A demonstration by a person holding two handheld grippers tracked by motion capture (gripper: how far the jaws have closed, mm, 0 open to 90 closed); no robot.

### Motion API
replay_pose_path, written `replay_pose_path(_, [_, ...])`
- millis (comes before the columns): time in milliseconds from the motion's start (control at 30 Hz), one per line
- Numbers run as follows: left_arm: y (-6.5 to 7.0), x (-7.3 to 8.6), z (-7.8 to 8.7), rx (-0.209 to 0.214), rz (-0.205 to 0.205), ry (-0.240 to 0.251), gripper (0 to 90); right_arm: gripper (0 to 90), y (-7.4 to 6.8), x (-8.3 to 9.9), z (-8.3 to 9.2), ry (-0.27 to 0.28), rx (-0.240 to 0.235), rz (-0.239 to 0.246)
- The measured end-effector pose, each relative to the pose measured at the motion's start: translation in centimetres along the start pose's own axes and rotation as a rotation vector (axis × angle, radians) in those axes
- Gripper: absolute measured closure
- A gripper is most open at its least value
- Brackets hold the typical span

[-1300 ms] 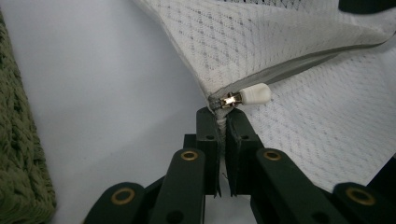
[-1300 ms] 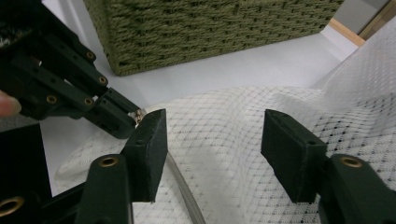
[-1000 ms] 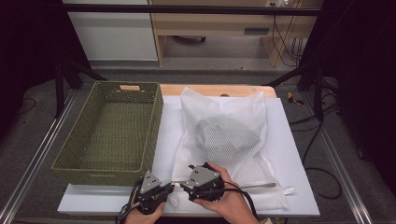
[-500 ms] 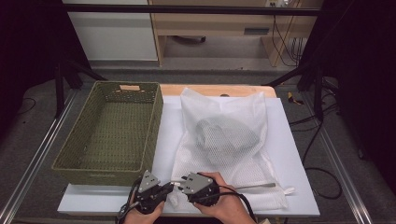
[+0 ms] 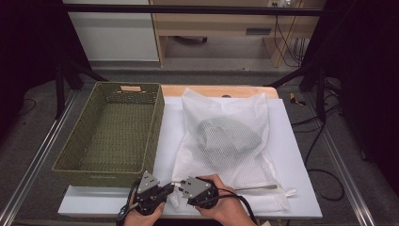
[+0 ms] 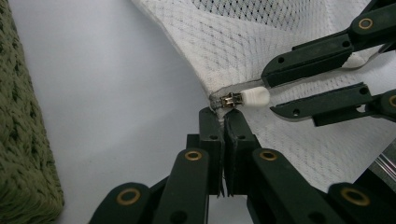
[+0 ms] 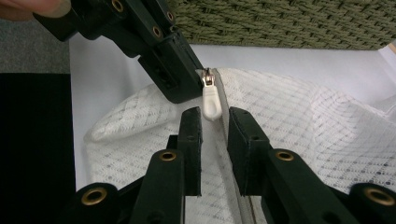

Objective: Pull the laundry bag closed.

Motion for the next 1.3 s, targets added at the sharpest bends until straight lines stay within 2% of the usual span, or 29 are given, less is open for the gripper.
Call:
replay_pose_path(667, [0.24, -0.05, 0.07, 0.004, -0.011, -0.002, 87.7, 77.1, -0.18, -0.31, -0.6, -0.012, 0.004, 0.018])
replay_pose_path(867, [0.27, -0.04, 0.1, 0.007, -0.012, -0.003, 87.8, 80.2, -0.18, -0.27, -0.73, -0.021, 0.012, 0.029])
replay_pose_path(1300, [0.42, -0.14, 0.15, 0.017, -0.016, 0.004, 87.8, 80.9, -0.09, -0.25, -0.78, -0.036, 0.017, 0.003])
Point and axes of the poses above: each handheld gripper's, and its own axes: z roughly backward along the jaws, x roughly out of its underside, y roughly to its right, the point moved 8 cm from there along -z, roughly forward along the jaws, and after that the axes turned 7 degrees about -y, right-handed, at the moved point
